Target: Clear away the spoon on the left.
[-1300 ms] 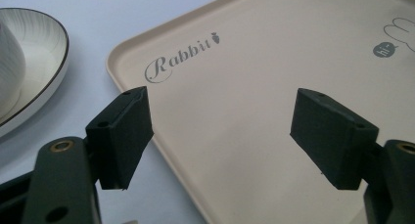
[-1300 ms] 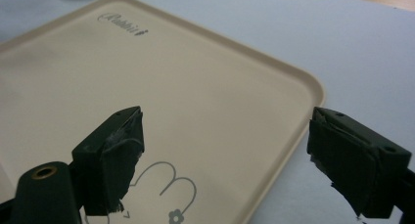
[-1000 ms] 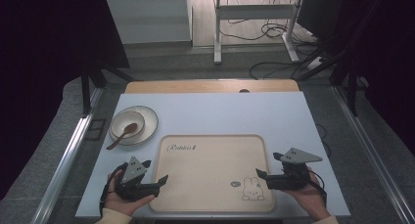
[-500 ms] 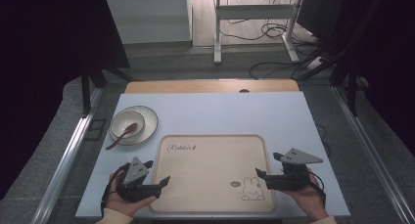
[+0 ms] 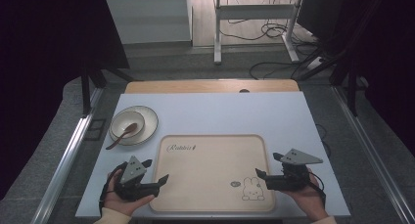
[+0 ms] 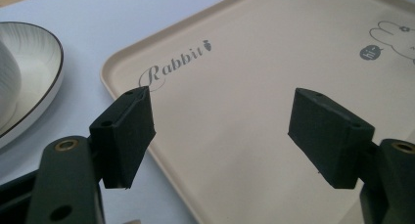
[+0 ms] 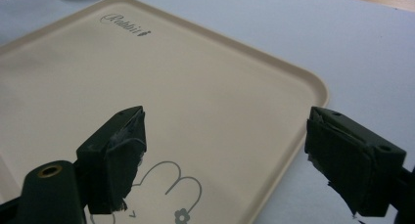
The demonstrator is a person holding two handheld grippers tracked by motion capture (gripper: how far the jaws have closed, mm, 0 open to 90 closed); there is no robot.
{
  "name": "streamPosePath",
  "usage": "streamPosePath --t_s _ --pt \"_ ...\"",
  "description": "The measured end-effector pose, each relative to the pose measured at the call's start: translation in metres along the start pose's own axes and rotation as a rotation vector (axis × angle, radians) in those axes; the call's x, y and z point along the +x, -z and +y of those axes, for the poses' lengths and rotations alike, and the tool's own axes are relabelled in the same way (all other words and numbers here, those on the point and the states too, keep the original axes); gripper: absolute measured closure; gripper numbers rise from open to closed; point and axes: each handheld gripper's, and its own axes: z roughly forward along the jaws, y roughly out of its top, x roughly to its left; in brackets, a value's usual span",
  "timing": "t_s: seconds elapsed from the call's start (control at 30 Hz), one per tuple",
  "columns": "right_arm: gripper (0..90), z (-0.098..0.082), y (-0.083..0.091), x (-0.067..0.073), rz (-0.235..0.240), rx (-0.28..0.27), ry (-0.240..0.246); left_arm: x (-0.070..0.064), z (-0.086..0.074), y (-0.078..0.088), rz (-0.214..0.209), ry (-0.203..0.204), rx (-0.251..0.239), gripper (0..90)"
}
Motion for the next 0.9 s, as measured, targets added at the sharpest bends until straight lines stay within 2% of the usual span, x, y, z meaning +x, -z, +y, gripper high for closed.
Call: streamPosePath --t_s 0.27,0.67,0.9 --pt "15.6 0.000 -0.001 0.000 -0.003 0.003 0.007 0.004 0.003 0.008 0.012 0.015 -0.028 25.5" --pt "15.6 0.000 0.000 0.000 -0.006 0.007 0.012 0.011 0.010 0.027 0.050 0.026 -0.087 25.4" --pt "15.6 0.001 0.001 0.000 -0.013 0.004 0.015 0.019 0.012 0.038 0.077 0.037 -0.119 24.9"
